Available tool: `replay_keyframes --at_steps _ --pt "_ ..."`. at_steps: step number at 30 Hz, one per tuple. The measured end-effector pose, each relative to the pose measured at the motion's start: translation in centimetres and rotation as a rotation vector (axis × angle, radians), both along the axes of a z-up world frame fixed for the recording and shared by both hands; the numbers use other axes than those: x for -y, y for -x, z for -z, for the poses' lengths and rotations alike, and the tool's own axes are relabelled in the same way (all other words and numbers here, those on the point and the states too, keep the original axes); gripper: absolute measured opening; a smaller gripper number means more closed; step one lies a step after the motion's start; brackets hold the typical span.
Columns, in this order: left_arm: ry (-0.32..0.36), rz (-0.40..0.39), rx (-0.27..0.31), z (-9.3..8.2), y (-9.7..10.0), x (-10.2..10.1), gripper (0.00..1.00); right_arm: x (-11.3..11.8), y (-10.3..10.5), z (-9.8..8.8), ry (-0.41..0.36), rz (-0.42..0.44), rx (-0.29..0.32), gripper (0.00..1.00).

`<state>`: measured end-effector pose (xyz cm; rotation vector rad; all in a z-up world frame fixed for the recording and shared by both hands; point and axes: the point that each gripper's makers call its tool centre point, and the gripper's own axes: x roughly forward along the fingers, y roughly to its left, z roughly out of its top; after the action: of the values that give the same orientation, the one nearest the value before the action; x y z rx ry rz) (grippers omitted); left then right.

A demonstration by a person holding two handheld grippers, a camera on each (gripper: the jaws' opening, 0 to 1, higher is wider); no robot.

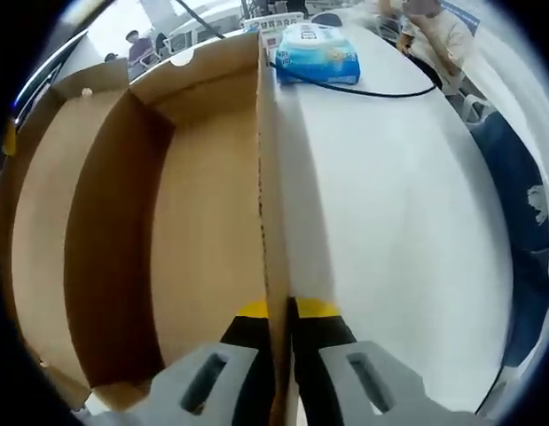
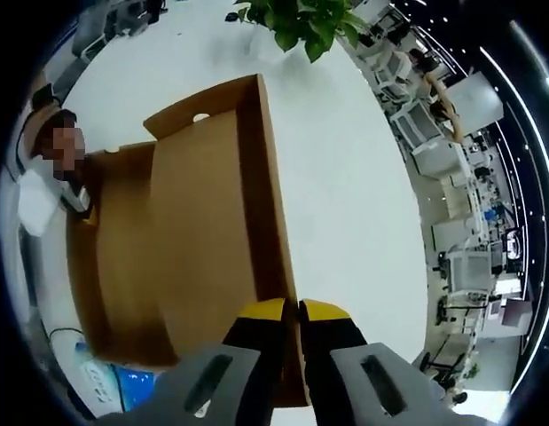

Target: Operate the shoe box by opening the lid, removing the specified soft item, and placing it in the target area until the item is outside and the box remains undamaged.

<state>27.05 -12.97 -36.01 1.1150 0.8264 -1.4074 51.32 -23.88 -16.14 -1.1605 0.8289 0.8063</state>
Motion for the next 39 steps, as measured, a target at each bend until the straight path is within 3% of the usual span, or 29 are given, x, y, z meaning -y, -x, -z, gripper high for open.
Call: replay_keyframes --at_steps 15,25,39 --pt "0.003 0.0 0.001 0.0 -0.2 0.0 0.02 0.4 -0.6 -0.3 -0.019 0.011 0.033 0.03" --pt "0.003 -0.014 0.007 0.1 -0.1 0.0 0.02 0.2 0.8 -1.2 -0.046 0.026 0.081 0.03" --pt "0.002 -0.023 0.012 0.0 0.0 0.0 0.02 0.5 0.7 -1.3 -0.08 0.031 0.141 0.04"
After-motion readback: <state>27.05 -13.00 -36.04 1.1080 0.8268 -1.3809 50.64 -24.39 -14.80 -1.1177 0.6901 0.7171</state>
